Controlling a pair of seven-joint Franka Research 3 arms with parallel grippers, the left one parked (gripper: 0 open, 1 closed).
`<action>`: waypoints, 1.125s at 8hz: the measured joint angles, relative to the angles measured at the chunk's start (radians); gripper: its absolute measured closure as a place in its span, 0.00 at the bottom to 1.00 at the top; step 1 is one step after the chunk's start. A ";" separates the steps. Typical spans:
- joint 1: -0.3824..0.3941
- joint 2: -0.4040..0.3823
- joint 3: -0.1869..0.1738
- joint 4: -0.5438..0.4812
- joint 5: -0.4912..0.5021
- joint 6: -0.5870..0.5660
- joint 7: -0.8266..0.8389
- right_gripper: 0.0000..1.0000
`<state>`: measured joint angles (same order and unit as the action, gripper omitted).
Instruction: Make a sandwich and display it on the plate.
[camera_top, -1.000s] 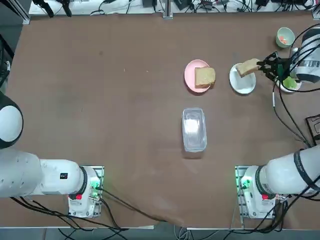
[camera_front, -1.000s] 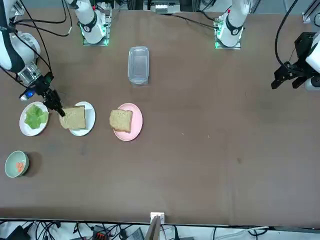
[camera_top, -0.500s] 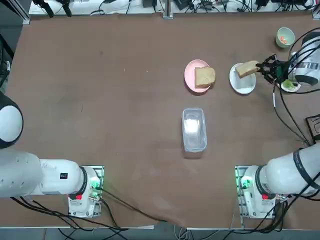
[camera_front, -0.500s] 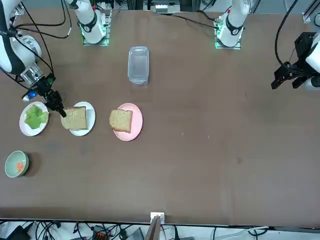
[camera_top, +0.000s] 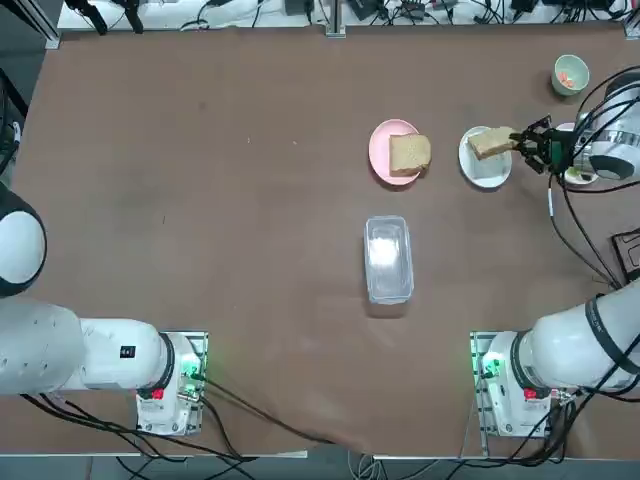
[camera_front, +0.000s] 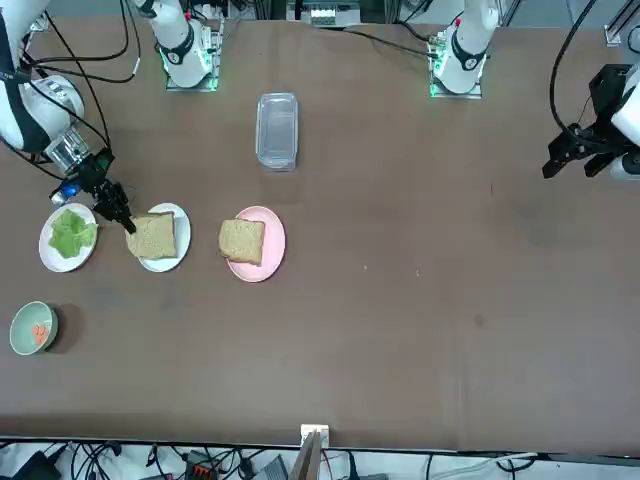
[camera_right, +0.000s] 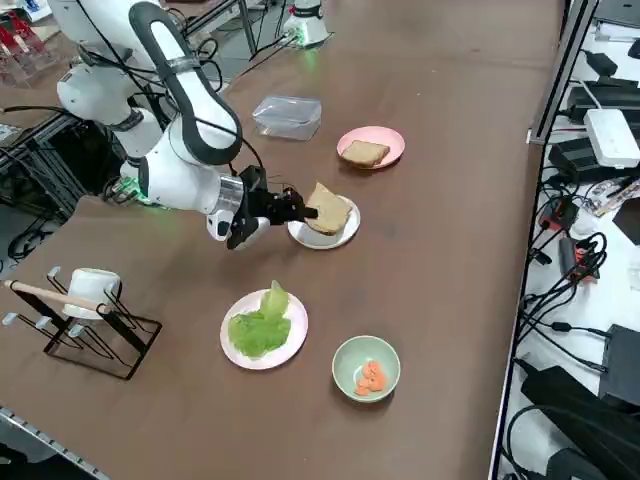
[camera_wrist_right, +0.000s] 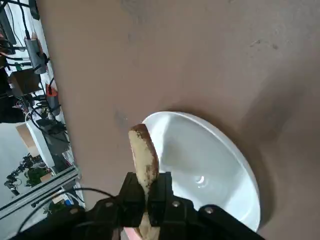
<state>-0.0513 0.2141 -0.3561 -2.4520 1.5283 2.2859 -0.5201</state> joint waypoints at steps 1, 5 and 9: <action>-0.006 0.012 0.000 0.001 0.005 -0.013 -0.014 0.92; -0.038 0.047 0.000 0.004 0.006 -0.055 -0.094 0.90; -0.116 0.101 0.000 0.016 0.007 -0.178 -0.234 0.21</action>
<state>-0.1672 0.3151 -0.3562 -2.4364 1.5354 2.1082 -0.7540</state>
